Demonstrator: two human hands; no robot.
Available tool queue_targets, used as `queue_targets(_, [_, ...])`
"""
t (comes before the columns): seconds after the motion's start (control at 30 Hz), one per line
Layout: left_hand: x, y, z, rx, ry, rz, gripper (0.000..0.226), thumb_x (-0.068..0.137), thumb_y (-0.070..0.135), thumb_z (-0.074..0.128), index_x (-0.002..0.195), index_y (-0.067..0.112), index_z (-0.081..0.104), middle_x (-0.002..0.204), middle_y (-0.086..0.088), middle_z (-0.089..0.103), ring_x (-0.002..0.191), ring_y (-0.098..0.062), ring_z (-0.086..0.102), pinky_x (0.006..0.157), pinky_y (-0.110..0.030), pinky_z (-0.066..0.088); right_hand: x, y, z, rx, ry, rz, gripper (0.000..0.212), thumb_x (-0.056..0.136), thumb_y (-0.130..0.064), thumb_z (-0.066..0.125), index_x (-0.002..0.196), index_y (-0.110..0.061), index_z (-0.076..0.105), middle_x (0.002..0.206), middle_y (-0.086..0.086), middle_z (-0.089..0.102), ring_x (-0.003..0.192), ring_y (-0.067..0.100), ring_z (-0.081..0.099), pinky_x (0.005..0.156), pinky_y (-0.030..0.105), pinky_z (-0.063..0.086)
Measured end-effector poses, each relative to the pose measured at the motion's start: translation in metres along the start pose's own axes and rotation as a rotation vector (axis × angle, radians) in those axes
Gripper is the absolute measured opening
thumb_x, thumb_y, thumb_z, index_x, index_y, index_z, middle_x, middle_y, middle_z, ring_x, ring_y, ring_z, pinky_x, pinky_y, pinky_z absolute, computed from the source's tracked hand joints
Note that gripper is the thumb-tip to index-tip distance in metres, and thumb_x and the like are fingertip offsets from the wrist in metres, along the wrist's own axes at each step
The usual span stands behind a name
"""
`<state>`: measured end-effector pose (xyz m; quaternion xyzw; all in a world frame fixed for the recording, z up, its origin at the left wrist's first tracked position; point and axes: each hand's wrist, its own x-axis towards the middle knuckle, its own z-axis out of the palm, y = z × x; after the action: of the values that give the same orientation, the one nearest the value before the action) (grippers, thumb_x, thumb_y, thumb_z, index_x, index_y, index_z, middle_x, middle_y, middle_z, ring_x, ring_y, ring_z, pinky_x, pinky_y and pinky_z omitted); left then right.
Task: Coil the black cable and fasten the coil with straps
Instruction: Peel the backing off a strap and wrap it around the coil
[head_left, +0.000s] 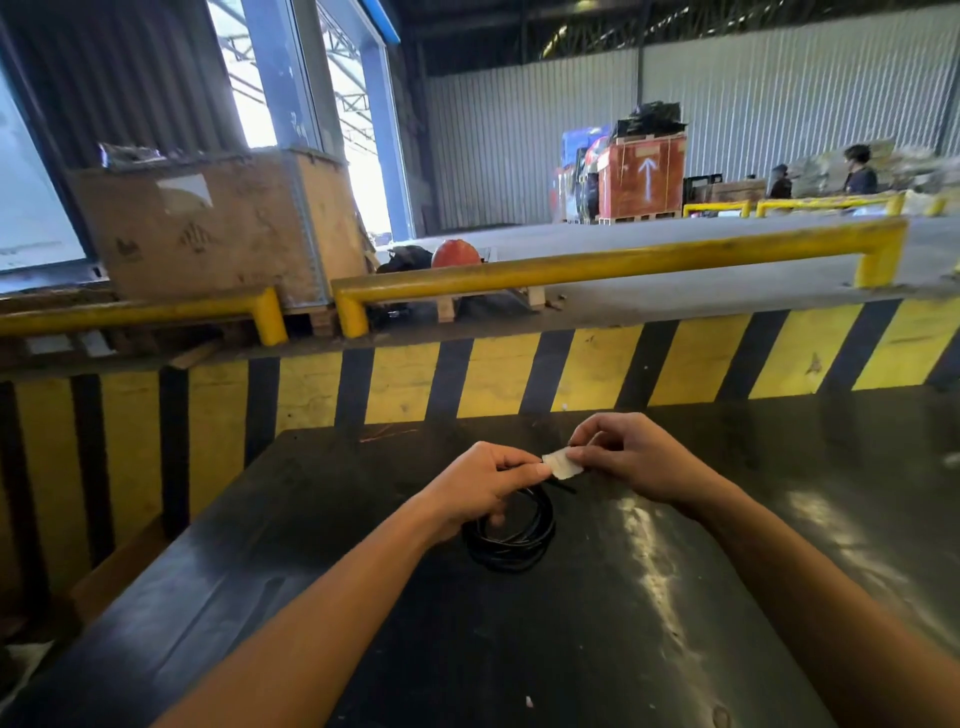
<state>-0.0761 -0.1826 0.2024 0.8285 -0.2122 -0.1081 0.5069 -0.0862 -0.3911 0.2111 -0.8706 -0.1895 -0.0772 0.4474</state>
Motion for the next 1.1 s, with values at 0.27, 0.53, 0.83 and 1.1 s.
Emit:
queue_targets(0.27, [0.001,0.008,-0.005,-0.031,0.082,0.023,0.018,0.092,0.030,0.058,0.102,0.023,0.070,0.084,-0.014,0.053,0.049,-0.008,0.040,0.045,-0.020,0.038,0.000,-0.008,0.004,-0.257,0.057,-0.136,0.038,0.084,-0.035,0.065,0.120,-0.024,0.058,0.109,-0.010,0.058,0.097,0.004,0.057,0.078,0.014,0.044])
queue_targets(0.53, [-0.002,0.015,0.000,0.038,0.058,0.091,0.017,0.092,0.028,0.058,0.096,0.022,0.073,0.078,-0.008,0.058,0.050,-0.008,0.043,0.043,-0.022,0.036,-0.002,-0.006,0.007,-0.211,-0.087,-0.227,0.025,0.091,-0.023,0.057,0.114,-0.018,0.067,0.114,-0.001,0.067,0.101,0.004,0.061,0.087,0.019,0.049])
queue_targets(0.83, [-0.004,0.017,-0.002,0.087,0.002,0.133,0.016,0.091,0.025,0.059,0.091,0.018,0.074,0.078,-0.012,0.056,0.050,-0.012,0.039,0.044,-0.023,0.034,-0.007,0.010,-0.001,0.231,0.047,-0.070,0.018,0.089,-0.019,0.059,0.093,-0.012,0.074,0.094,0.014,0.072,0.091,0.029,0.065,0.087,0.043,0.050])
queue_targets(1.1, [-0.005,0.009,0.008,-0.009,0.105,0.155,0.017,0.092,0.022,0.058,0.089,0.014,0.072,0.066,-0.014,0.048,0.044,-0.009,0.038,0.041,-0.020,0.035,-0.005,-0.002,0.008,0.548,0.254,0.088,0.018,0.099,-0.016,0.040,0.098,-0.006,0.055,0.085,0.011,0.067,0.060,0.009,0.068,0.056,0.019,0.054])
